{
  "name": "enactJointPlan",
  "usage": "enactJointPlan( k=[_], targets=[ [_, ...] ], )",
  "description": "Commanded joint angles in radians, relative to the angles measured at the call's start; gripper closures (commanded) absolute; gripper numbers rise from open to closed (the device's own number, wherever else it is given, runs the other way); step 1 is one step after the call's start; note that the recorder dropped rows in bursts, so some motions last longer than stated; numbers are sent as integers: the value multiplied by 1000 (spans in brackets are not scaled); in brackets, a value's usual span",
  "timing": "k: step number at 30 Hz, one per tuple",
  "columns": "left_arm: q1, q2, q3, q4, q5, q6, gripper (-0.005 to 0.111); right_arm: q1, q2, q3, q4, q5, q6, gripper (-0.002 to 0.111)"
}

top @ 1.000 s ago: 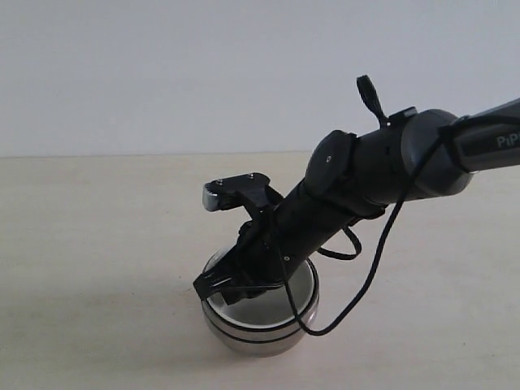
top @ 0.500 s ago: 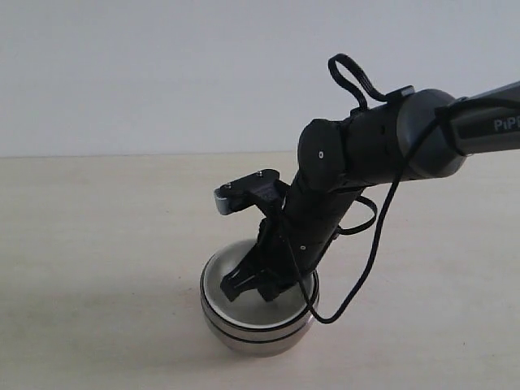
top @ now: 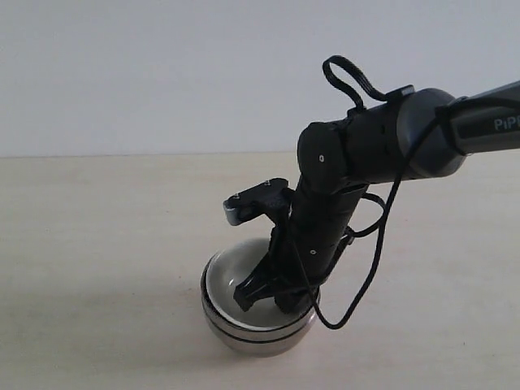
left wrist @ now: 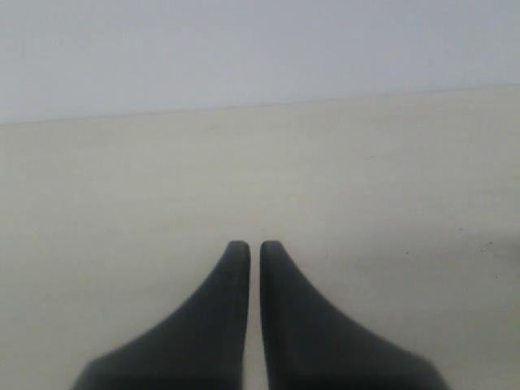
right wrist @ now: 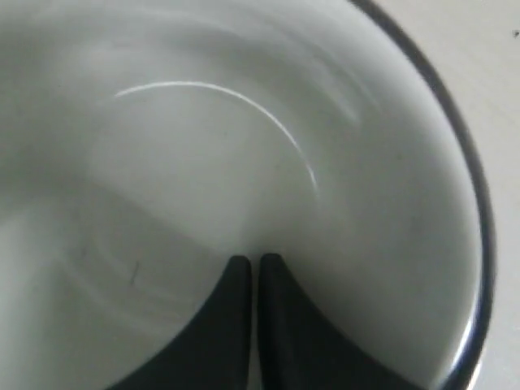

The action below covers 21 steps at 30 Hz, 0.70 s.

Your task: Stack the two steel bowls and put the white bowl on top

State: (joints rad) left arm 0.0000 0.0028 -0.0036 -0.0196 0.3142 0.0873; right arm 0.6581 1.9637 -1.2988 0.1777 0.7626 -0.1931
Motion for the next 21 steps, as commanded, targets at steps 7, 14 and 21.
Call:
enactJointPlan(
  k=[7, 14, 21],
  targets=[
    [1, -3, 4, 2, 2, -8, 103, -1, 0, -17, -27, 28, 10, 108],
    [1, -3, 4, 2, 2, -8, 103, 1, -20, -59, 12, 25, 12, 108],
    [1, -3, 4, 2, 2, -8, 103, 2, -83, -64, 187, -74, -49, 108]
  ],
)
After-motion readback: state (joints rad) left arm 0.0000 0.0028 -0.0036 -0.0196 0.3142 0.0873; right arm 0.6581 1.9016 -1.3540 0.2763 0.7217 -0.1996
